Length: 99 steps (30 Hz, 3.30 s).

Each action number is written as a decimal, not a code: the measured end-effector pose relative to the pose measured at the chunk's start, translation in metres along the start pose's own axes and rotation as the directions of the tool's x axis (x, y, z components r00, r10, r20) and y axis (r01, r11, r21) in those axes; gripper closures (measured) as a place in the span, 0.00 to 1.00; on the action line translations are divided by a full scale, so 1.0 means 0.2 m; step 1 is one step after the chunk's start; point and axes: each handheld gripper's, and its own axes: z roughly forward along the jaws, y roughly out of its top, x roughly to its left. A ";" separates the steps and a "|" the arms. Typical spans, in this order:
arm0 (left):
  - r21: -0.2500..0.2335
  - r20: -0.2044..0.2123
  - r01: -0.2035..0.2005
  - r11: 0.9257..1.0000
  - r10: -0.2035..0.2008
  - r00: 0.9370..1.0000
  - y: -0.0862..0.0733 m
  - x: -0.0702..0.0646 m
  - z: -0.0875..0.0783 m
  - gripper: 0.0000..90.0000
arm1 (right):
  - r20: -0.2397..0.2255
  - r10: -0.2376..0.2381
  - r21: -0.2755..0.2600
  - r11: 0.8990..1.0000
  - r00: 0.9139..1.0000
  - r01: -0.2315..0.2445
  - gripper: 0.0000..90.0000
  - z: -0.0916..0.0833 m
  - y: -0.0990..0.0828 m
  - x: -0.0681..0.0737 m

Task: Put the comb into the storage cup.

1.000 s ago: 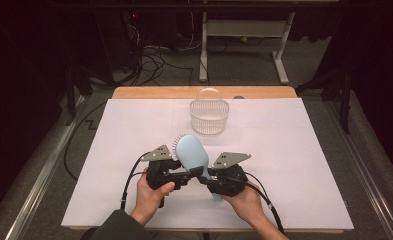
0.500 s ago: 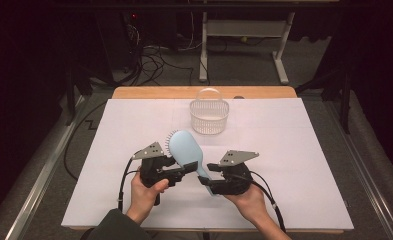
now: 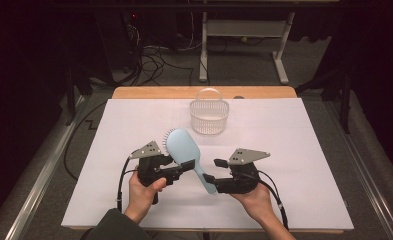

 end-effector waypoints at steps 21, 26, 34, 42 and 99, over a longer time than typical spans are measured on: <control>-0.013 -0.020 0.002 1.000 -0.002 1.000 0.00 0.01 -0.02 0.61 | 0.060 -0.009 -0.036 0.999 0.998 0.011 0.37 -0.09 -0.02 -0.06; -0.013 -0.024 0.000 1.000 -0.001 1.000 0.00 0.01 -0.02 0.61 | 0.082 0.018 -0.049 0.999 0.996 -0.014 0.35 -0.16 -0.05 -0.12; -0.020 -0.031 0.004 1.000 -0.005 0.999 0.00 0.02 -0.03 0.61 | 0.119 0.046 -0.084 0.996 0.992 -0.037 0.33 -0.27 -0.10 -0.18; -0.026 -0.037 0.005 1.000 -0.006 0.999 0.00 0.02 -0.04 0.61 | 0.167 0.086 -0.129 0.990 0.982 -0.065 0.32 -0.39 -0.17 -0.25; -0.049 -0.120 0.033 0.998 -0.039 0.992 0.18 0.15 -0.10 0.61 | 0.268 0.261 -0.301 0.937 0.927 -0.177 0.30 -0.68 -0.69 -0.44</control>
